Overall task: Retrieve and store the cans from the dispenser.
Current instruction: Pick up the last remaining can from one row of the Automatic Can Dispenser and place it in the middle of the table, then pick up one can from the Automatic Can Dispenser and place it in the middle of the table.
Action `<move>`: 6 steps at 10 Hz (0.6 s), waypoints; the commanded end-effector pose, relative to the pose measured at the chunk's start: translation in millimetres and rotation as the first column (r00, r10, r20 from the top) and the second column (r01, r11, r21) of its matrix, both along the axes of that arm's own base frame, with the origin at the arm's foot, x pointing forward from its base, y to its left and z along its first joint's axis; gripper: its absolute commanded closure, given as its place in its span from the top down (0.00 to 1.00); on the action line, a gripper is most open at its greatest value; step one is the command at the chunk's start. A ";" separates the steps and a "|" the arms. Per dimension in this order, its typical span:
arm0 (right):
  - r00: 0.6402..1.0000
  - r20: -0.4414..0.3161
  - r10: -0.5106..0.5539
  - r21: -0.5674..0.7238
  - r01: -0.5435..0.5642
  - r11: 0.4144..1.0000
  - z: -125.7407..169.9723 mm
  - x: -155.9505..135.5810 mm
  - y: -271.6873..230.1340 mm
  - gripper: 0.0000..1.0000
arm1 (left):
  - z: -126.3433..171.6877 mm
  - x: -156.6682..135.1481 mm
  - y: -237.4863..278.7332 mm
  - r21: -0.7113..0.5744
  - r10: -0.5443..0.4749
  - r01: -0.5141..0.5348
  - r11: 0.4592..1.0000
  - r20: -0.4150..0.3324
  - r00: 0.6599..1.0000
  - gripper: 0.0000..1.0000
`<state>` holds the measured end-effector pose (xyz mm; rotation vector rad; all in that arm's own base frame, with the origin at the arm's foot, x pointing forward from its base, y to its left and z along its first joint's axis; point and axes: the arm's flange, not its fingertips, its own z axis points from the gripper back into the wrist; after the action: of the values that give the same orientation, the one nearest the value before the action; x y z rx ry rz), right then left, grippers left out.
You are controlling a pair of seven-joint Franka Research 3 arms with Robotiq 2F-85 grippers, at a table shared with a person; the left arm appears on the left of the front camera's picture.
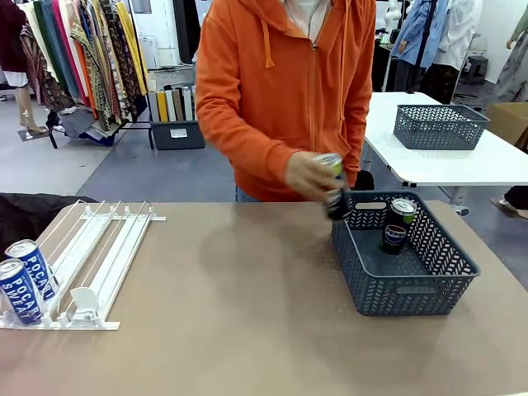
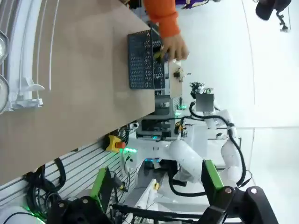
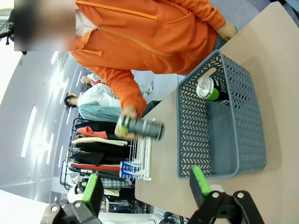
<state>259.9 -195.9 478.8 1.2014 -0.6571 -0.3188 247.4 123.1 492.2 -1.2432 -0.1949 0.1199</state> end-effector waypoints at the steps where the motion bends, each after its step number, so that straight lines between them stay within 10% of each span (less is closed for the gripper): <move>1: 1.000 0.018 -0.009 0.016 0.009 1.000 3.2 2.5 0.4 1.00 | 6.7 -4.2 -2.8 0.019 -0.025 0.024 1.000 0.031 0.999 1.00; 6: 1.000 0.018 -0.009 0.016 0.009 1.000 3.2 2.5 0.4 1.00 | 6.7 -4.2 -2.8 0.019 -0.025 0.024 1.000 0.031 0.999 1.00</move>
<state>259.9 -195.9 478.9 1.2014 -0.6571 -0.3188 242.6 119.0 497.2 -1.2159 -0.1952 0.1004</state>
